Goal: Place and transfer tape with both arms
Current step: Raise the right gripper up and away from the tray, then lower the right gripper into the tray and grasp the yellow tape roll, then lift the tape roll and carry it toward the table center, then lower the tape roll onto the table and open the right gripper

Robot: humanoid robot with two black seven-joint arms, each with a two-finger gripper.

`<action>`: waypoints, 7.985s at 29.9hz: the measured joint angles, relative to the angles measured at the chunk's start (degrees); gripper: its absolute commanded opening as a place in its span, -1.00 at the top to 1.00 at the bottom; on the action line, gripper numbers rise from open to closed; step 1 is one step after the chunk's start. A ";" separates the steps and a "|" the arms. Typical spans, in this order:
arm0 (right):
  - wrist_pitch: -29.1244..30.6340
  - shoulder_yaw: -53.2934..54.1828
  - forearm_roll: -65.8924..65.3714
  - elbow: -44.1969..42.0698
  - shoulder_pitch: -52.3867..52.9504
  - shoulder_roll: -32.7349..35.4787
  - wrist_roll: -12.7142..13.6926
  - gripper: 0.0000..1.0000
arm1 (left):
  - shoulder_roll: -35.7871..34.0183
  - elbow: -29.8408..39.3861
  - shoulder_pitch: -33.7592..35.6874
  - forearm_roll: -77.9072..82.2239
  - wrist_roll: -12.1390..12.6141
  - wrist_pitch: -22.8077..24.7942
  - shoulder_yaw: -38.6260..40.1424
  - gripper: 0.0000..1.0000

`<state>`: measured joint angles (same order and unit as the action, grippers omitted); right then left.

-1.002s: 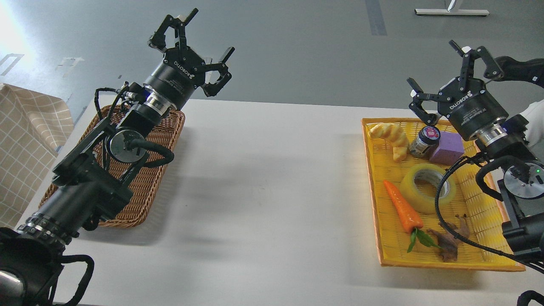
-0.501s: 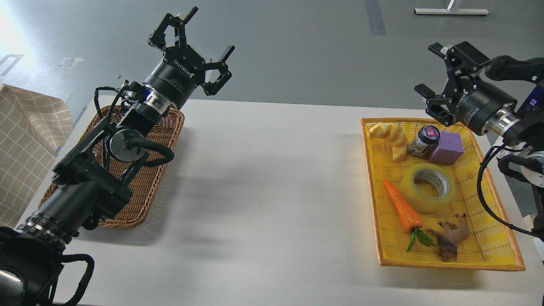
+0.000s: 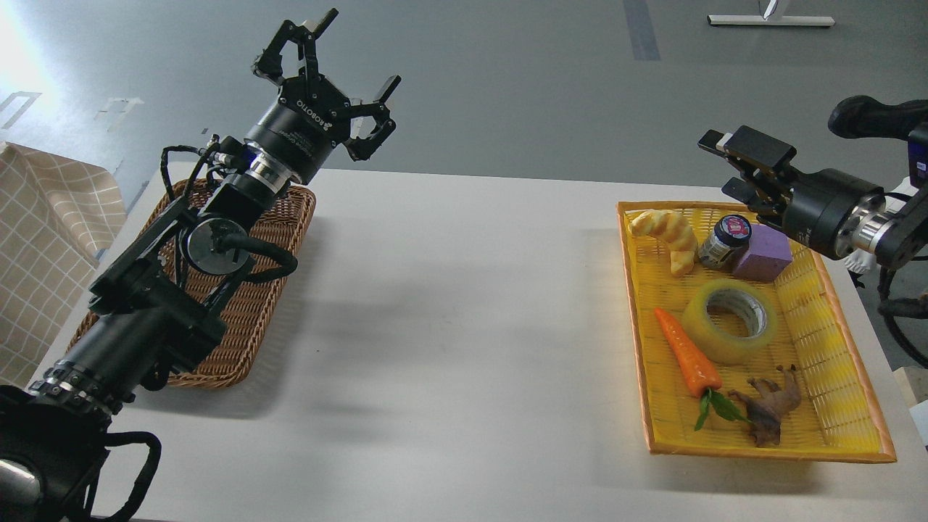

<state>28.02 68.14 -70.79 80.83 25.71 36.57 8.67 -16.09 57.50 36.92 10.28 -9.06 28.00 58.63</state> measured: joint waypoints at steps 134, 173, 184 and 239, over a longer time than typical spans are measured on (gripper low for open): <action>-0.02 -26.11 -39.82 -7.75 17.36 -20.96 1.52 1.00 | 0.80 -0.01 0.01 0.44 0.00 0.00 -0.09 -0.96; -0.02 -35.91 -39.95 -21.88 19.12 -35.39 1.43 1.00 | 1.65 0.08 0.13 0.35 0.00 0.00 -0.05 -0.96; -0.02 -37.84 -40.03 -22.86 19.96 -36.04 1.43 1.00 | 1.75 0.07 0.25 0.36 0.00 0.00 -0.04 -0.96; -0.02 -39.14 -39.65 -25.96 21.40 -36.57 0.97 -0.68 | 2.38 0.16 0.26 0.29 0.00 0.00 -0.01 -0.96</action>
<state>28.00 29.01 -110.44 54.88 47.11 0.00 9.64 -13.71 57.65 37.18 10.58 -9.05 28.00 58.63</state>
